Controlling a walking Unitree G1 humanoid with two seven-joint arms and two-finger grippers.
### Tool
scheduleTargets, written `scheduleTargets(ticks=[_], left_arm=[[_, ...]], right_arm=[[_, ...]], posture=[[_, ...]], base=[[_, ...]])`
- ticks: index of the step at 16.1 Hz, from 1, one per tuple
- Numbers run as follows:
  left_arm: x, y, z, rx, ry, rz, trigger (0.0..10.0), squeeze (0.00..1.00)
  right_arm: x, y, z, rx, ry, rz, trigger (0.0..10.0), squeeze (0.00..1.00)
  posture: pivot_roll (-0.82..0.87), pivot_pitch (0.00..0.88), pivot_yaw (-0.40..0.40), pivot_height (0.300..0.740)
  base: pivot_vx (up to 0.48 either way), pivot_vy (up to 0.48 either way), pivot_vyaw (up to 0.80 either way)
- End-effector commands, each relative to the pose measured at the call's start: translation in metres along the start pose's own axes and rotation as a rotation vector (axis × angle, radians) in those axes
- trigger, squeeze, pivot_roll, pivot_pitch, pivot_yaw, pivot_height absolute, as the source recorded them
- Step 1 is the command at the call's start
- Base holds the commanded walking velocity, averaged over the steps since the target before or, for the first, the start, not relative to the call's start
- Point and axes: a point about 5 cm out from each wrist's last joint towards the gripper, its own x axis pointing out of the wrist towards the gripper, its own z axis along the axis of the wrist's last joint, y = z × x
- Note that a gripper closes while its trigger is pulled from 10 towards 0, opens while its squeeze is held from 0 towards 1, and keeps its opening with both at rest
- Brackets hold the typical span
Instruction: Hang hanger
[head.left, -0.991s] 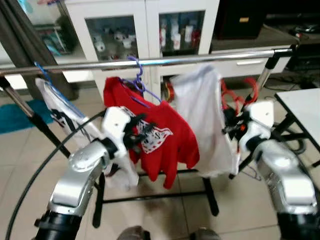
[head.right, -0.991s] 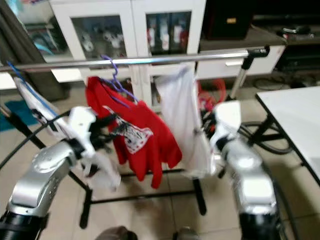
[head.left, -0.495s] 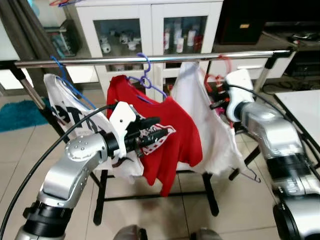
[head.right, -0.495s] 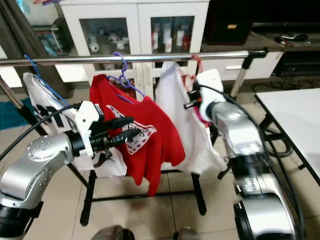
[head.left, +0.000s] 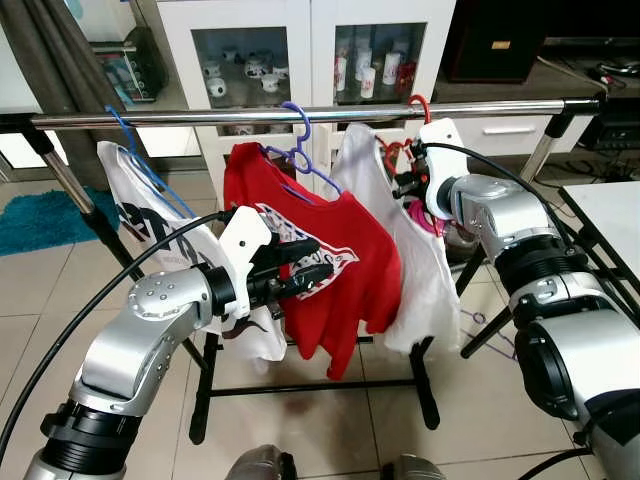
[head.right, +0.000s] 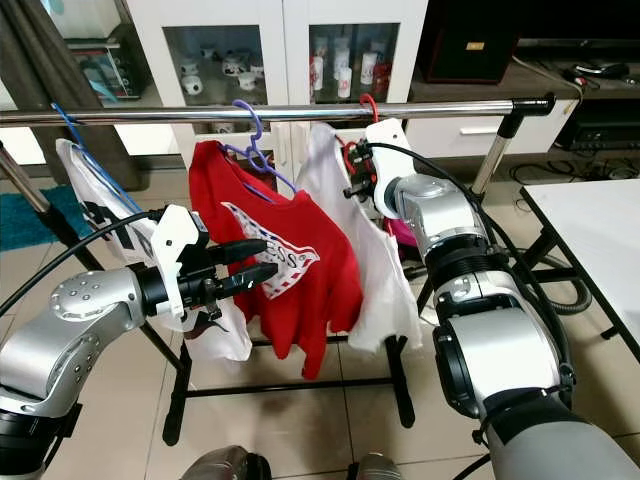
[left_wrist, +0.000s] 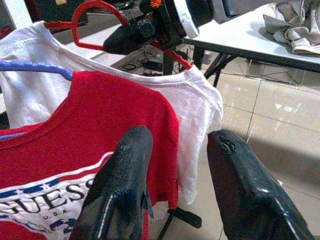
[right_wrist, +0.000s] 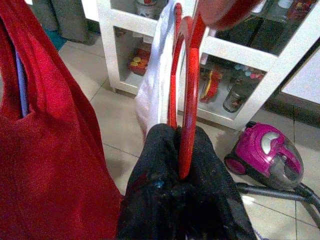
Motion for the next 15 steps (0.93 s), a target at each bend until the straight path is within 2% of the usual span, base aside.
scheduleTargets(ticks=[1, 5, 6, 8, 9, 10, 11, 12, 14, 15], left_arm=[[0.0, -0.001, 0.001, 0.001, 0.004, -0.008, 10.0, 0.0], [0.001, 0.0, 0.002, 0.006, 0.013, -0.01, 10.0, 0.0], [-0.001, -0.001, 0.002, -0.011, 0.013, 0.0, 10.0, 0.0], [-0.003, -0.001, 0.001, -0.009, 0.016, 0.036, 10.0, 0.0], [-0.004, 0.007, 0.002, 0.01, -0.005, 0.129, 10.0, 0.0], [-0.005, 0.014, 0.003, 0.01, -0.029, 0.202, 10.0, 0.0], [-0.006, 0.019, 0.005, -0.008, -0.057, 0.25, 10.0, 0.0], [-0.006, 0.021, 0.0, -0.05, -0.049, 0.307, 10.0, 0.0], [-0.006, 0.021, 0.0, -0.05, -0.049, 0.307, 10.0, 0.0], [-0.006, 0.022, -0.002, -0.064, -0.041, 0.346, 10.0, 0.0]], right_arm=[[0.003, 0.001, -0.013, 0.005, 0.061, 0.01, 10.0, 0.0], [0.007, 0.001, -0.009, 0.018, 0.051, -0.018, 10.0, 0.0], [0.008, 0.003, -0.011, 0.015, 0.05, -0.011, 10.0, 1.0], [0.005, -0.001, -0.008, 0.004, -0.019, -0.008, 10.0, 1.0], [-0.009, -0.013, 0.001, 0.012, -0.154, 0.019, 10.0, 1.0], [-0.024, -0.019, 0.002, 0.03, -0.214, 0.058, 10.0, 1.0], [-0.046, -0.02, -0.002, 0.06, -0.27, 0.121, 10.0, 1.0], [-0.074, -0.011, -0.006, 0.069, -0.361, 0.202, 10.0, 1.0], [-0.074, -0.011, -0.006, 0.069, -0.361, 0.202, 10.0, 1.0], [-0.082, -0.007, -0.006, 0.065, -0.391, 0.225, 10.0, 1.0]], posture=[[-0.03, 0.0, 0.038, 0.74], [-0.03, 0.0, 0.042, 0.74], [-0.02, 0.0, 0.035, 0.74], [-0.01, 0.0, 0.027, 0.74], [-0.02, 0.0, 0.031, 0.74], [-0.03, 0.0, 0.042, 0.74], [-0.05, 0.0, 0.059, 0.74], [-0.07, 0.0, 0.088, 0.74], [-0.07, 0.0, 0.088, 0.74], [-0.08, 0.0, 0.093, 0.74]], base=[[0.0, 0.0, 0.0], [0.0, 0.0, 0.0], [0.0, 0.0, 0.0], [0.0, 0.0, 0.0], [0.0, 0.0, 0.0], [0.0, 0.0, 0.0], [0.0, 0.0, 0.0], [0.0, 0.0, 0.0], [0.0, 0.0, 0.0], [0.0, 0.0, 0.0]])
